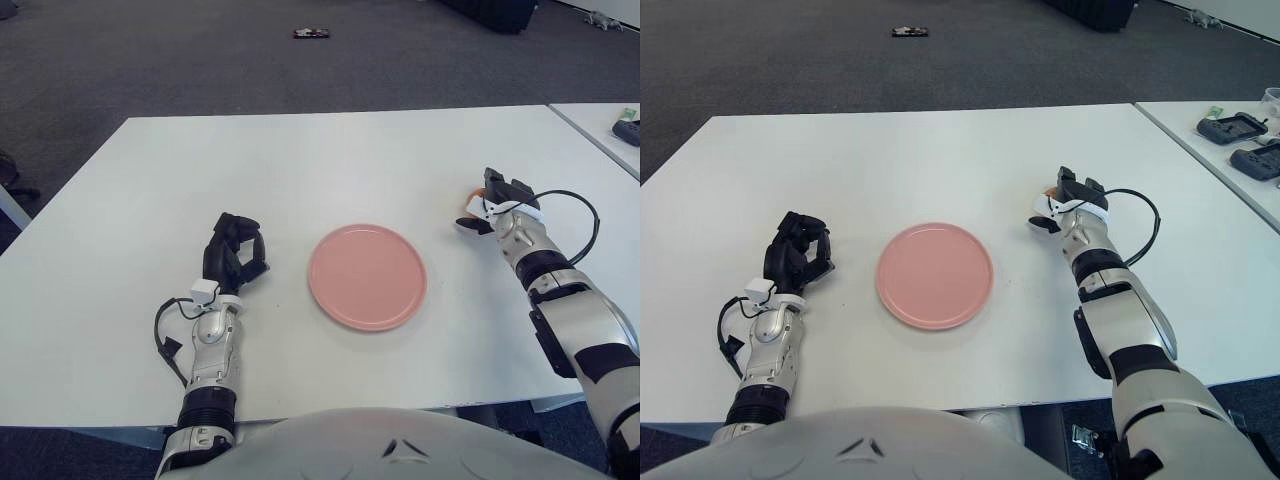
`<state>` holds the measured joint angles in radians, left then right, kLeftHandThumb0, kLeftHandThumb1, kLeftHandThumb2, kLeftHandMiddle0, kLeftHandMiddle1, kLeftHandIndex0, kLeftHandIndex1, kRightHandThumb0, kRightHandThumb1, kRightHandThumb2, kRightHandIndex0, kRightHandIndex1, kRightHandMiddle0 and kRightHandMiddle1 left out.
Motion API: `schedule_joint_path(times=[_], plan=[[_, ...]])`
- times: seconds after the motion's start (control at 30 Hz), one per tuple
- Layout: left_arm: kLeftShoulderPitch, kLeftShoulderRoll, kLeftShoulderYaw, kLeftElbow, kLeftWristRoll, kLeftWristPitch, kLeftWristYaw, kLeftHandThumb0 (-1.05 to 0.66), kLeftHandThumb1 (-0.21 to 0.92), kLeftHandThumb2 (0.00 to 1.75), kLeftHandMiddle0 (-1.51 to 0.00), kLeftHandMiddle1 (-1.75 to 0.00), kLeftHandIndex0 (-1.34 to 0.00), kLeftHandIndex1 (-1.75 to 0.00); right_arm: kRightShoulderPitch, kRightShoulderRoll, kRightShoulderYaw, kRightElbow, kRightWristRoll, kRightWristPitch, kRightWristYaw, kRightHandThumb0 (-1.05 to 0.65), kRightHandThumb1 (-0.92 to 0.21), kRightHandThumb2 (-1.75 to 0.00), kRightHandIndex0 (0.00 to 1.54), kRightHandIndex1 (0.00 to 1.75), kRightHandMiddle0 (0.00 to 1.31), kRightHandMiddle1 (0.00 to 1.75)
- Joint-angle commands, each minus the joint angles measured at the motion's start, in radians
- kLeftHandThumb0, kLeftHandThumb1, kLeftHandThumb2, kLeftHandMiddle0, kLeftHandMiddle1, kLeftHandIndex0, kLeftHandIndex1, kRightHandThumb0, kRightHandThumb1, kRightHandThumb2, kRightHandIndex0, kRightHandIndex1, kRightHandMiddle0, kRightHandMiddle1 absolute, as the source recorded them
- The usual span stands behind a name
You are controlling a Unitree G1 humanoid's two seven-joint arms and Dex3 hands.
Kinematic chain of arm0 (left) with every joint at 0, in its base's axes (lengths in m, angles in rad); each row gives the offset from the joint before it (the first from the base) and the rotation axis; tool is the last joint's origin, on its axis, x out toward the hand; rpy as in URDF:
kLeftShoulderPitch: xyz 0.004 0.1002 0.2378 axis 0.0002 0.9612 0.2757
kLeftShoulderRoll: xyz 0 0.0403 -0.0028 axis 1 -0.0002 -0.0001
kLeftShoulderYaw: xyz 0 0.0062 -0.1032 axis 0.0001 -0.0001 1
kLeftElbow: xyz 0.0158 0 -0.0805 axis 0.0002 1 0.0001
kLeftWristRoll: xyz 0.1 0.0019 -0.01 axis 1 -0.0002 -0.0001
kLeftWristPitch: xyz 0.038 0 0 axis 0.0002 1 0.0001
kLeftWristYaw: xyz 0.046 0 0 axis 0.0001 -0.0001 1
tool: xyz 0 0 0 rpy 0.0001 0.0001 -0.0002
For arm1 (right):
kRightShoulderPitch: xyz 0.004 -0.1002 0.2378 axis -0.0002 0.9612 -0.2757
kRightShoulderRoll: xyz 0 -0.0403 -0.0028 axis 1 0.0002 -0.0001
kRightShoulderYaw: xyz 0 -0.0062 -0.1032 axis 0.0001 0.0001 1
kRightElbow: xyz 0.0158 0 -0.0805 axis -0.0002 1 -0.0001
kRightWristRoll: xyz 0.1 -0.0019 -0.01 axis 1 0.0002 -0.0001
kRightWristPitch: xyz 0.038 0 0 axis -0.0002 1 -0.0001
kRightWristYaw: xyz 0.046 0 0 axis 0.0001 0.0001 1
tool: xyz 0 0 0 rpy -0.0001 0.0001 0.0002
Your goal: Put the apple into the plate.
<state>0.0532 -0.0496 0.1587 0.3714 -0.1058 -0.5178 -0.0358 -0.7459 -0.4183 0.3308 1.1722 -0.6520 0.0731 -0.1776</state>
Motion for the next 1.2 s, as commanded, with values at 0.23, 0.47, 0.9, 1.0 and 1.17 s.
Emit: schedule_joint_path(times=[0.23, 0.47, 0.9, 1.0, 1.17], plan=[[0.047, -0.007, -0.003, 0.025, 0.004, 0.010, 0.014, -0.42, 0.51, 1.08, -0.99, -1.75, -0.46, -1.75, 0.013, 0.076, 0.019, 0.090, 0.036, -0.004, -0.003, -0.82, -0.51, -0.83, 0.00, 0.00, 0.00, 0.05], [0.051, -0.010, -0.004, 0.014, -0.004, 0.021, 0.014, -0.42, 0.51, 1.09, -0.98, -1.75, -0.46, -1.75, 0.014, 0.092, 0.021, 0.132, 0.049, -0.029, -0.011, -0.63, -0.41, -1.00, 0.00, 0.13, 0.00, 0.34], [0.059, -0.017, 0.000, 0.001, -0.006, 0.026, 0.022, -0.42, 0.52, 1.07, -0.98, -1.75, -0.45, -1.75, 0.021, 0.072, 0.010, 0.139, 0.073, -0.091, -0.017, -0.49, -0.56, -1.01, 0.22, 1.31, 0.18, 1.68], [0.059, -0.018, 0.001, -0.002, -0.006, 0.029, 0.025, -0.42, 0.52, 1.07, -0.97, -1.75, -0.45, -1.75, 0.021, 0.070, -0.005, 0.137, 0.089, -0.090, -0.027, -0.44, -0.55, -1.02, 0.35, 1.34, 0.34, 1.72], [0.057, -0.020, 0.003, 0.001, -0.010, 0.025, 0.025, -0.42, 0.53, 1.07, -0.97, -1.75, -0.45, -1.75, 0.024, 0.074, -0.047, 0.126, 0.132, -0.077, -0.074, -0.43, -0.50, -1.09, 0.48, 1.36, 0.46, 1.74]])
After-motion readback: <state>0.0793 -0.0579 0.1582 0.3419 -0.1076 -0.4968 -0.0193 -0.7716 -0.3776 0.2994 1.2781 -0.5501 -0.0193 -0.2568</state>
